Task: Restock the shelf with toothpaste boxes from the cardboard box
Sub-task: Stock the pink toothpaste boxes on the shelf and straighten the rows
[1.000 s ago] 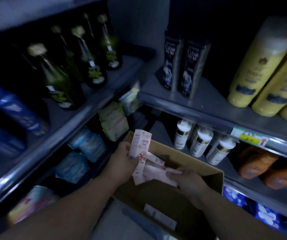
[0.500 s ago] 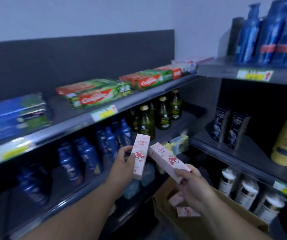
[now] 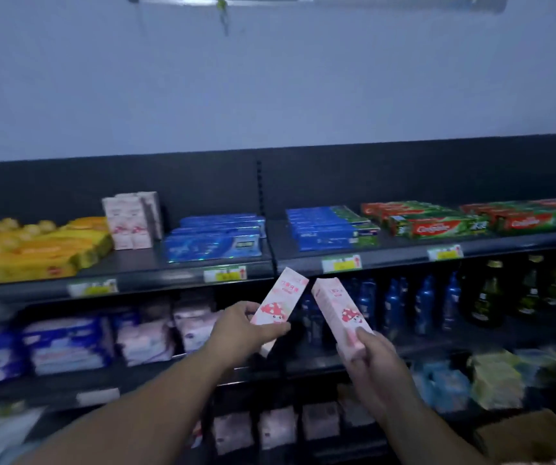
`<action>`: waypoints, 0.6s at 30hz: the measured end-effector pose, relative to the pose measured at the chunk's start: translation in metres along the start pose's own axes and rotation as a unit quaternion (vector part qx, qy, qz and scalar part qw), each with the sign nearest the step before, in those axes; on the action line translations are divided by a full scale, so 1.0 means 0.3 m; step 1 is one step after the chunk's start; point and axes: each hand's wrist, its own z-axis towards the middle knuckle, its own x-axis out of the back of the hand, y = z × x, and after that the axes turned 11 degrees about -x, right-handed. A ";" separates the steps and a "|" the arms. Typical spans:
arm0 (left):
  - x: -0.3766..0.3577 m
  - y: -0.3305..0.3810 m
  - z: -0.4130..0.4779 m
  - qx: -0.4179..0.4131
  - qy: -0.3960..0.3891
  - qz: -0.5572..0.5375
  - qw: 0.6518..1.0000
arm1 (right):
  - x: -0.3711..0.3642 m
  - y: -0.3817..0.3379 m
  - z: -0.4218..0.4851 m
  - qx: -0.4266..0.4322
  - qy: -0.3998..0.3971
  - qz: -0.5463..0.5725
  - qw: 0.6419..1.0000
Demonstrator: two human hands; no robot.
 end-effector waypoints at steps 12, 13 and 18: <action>0.510 -0.071 -0.131 0.000 0.155 -0.120 0.981 | -0.604 0.240 -0.069 -0.058 -0.207 -0.099 0.972; 0.532 -0.077 -0.124 0.004 0.166 -0.142 0.976 | -0.638 0.248 -0.054 -0.063 -0.212 -0.092 0.971; 0.622 -0.092 -0.029 0.011 0.228 -0.223 0.948 | -0.801 0.257 0.013 -0.116 -0.233 -0.040 0.965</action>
